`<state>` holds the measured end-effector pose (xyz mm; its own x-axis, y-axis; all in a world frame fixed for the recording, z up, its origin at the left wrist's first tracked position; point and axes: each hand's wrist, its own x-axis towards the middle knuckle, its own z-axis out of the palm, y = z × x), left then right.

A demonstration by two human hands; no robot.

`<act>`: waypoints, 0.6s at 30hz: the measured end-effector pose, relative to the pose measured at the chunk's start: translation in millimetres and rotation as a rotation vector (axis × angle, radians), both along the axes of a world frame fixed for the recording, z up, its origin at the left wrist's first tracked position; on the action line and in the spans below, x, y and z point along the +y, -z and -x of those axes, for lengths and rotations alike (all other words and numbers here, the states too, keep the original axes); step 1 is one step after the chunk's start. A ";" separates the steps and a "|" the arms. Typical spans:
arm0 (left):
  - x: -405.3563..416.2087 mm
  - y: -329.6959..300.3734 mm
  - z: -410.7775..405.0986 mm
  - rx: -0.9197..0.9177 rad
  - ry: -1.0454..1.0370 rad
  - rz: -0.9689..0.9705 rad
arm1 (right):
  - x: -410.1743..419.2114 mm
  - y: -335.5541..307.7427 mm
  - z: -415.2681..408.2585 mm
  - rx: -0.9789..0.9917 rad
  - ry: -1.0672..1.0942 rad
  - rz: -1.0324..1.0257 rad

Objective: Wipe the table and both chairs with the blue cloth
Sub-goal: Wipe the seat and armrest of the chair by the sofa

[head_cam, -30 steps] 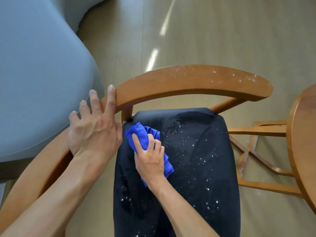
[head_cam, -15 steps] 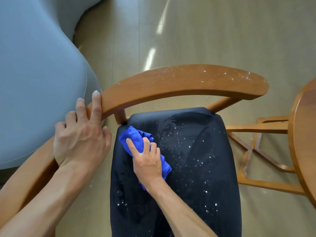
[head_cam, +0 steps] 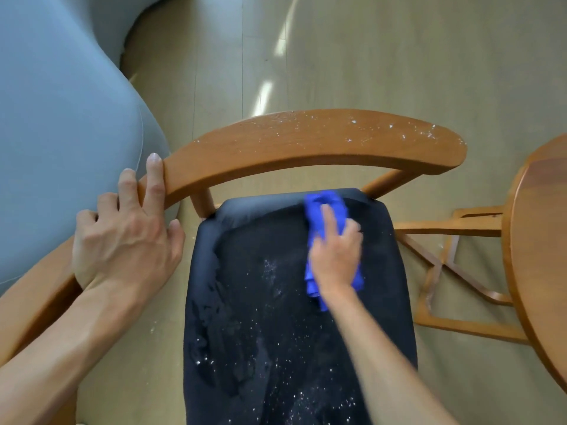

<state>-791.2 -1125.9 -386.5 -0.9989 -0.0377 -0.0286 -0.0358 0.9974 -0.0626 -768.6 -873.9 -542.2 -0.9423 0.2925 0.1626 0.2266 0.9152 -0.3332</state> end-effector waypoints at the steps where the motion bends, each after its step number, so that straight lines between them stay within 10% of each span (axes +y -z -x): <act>1: -0.5 1.1 0.3 0.007 0.002 0.001 | -39.9 -0.9 -8.9 -0.001 -0.095 0.028; 5: -3.6 5.3 0.7 -0.025 0.002 -0.007 | -161.1 -5.7 -66.9 -0.039 -0.535 0.011; 10: -3.0 2.9 1.0 -0.049 0.019 0.022 | -92.7 -12.1 -49.0 -0.020 -0.772 -0.081; 18: -3.3 6.3 0.5 -0.025 0.007 0.063 | 72.9 -20.5 -1.6 -0.111 0.108 -0.009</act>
